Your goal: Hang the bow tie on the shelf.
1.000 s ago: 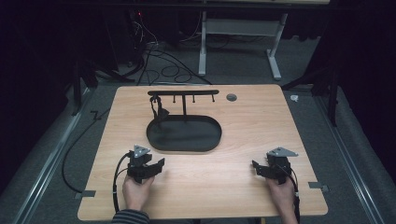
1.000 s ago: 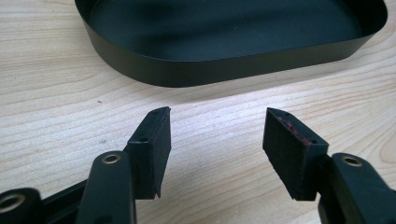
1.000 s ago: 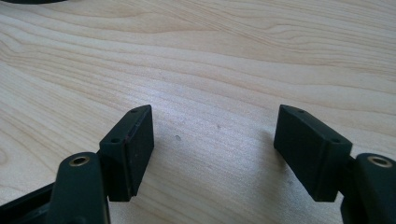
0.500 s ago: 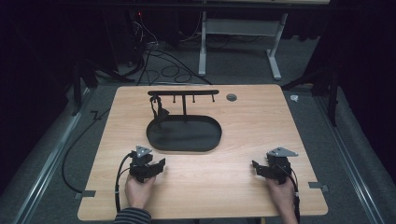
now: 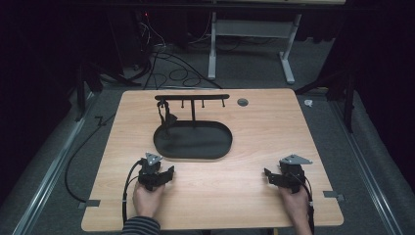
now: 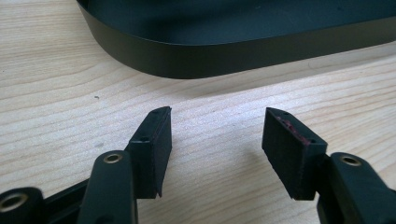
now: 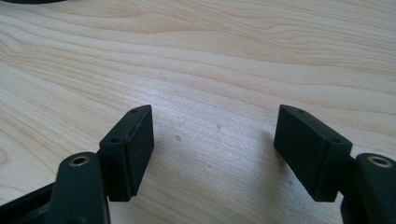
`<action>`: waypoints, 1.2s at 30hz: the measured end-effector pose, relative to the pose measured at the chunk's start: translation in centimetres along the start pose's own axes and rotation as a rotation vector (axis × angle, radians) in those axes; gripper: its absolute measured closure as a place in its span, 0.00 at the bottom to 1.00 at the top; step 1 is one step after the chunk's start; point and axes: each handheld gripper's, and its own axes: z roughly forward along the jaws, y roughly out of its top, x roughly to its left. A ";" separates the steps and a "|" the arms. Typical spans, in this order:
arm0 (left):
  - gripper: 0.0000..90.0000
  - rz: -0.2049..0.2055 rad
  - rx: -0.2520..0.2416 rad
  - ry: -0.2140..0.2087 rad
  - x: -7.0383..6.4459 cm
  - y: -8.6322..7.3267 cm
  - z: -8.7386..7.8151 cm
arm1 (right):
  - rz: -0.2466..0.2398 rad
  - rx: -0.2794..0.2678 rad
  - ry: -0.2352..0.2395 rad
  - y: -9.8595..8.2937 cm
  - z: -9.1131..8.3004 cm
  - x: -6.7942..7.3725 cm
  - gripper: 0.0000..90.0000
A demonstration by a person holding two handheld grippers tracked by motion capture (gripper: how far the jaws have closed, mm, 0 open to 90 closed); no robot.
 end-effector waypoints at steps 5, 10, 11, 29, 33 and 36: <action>0.48 0.007 -0.009 0.015 0.0 0.0 0.2 | 0.000 0.000 0.000 0.0 0.0 0.0 0.33; 0.47 0.035 -0.014 0.033 -0.2 -0.1 0.3 | 0.000 0.000 0.000 0.0 0.0 0.0 0.33; 0.47 0.042 -0.019 0.039 -0.3 -0.1 0.4 | 0.000 0.000 0.000 0.0 0.0 0.0 0.33; 0.39 0.037 -0.053 0.046 -0.4 -0.6 0.6 | -0.001 -0.001 -0.001 0.0 0.0 0.0 0.33; 0.39 0.037 -0.053 0.046 -0.4 -0.6 0.6 | 0.000 -0.001 -0.001 0.0 0.0 0.0 0.33; 0.38 0.034 -0.053 0.048 -0.4 -0.6 0.6 | 0.000 -0.001 -0.001 0.0 0.0 0.0 0.33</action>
